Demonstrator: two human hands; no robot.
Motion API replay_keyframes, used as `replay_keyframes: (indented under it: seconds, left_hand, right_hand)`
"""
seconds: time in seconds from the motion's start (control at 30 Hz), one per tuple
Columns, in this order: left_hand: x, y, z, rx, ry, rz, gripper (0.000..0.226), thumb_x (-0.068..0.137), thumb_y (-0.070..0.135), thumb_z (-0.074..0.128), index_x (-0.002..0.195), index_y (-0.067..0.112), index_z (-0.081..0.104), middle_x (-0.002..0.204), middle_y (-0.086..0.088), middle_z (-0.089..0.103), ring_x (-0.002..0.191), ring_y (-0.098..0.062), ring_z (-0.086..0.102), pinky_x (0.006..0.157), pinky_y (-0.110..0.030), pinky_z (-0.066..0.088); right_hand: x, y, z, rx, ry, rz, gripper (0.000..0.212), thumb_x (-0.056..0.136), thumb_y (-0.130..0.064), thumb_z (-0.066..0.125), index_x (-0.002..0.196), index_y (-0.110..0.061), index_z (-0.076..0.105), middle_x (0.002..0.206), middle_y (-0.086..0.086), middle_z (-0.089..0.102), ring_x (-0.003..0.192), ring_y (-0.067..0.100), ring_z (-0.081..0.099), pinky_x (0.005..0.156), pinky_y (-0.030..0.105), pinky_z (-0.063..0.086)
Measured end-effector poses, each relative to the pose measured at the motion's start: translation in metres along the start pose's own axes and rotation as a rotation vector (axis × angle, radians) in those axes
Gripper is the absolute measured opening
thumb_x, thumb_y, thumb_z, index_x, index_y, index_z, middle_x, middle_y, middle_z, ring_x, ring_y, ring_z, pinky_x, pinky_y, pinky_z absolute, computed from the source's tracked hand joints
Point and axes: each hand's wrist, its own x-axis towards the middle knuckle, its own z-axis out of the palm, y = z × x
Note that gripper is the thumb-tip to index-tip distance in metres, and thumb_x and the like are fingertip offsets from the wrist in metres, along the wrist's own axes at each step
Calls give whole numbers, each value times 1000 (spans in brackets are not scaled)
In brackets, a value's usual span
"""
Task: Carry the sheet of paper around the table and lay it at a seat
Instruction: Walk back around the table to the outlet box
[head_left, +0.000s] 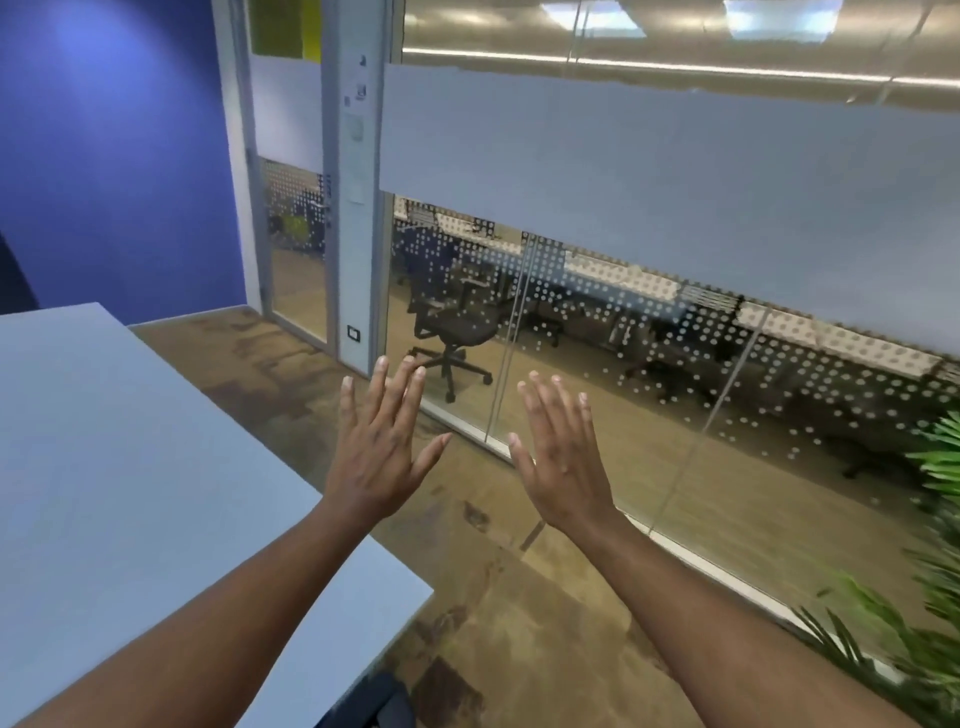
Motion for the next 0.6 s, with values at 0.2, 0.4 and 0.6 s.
replay_keyframes:
  seconds: [0.2,0.4,0.6]
  left_hand:
    - [38,-4,70,53,-34,-76,87,107,71,24,174,15,16,183,-7,11,170,-30,0,134,-64,2]
    - [91,20,133,135,-43,-170,87,108,70,29,174,15,14,183,-6,7,170,-27,-4,134,-64,0]
    - [137,33,176,199,-31,-256,88,108,68,35,174,15,12,184,-5,5,170,-27,-5,134,-65,2]
  right_hand:
    - [61,60,66,50,-32,-107,65,108,-38,48,167,-18,28,176,4,25,166,26,13,135,54,7]
    - [119,136,114,144,-42,-185,64,108,-39,45,167,-19,29,175,4,27,165,27,16,133,57,12]
    - [180,196,152,193,-64,-246,63,109,-38,48,166,-18,31,175,5,28,165,28,16,134,57,11]
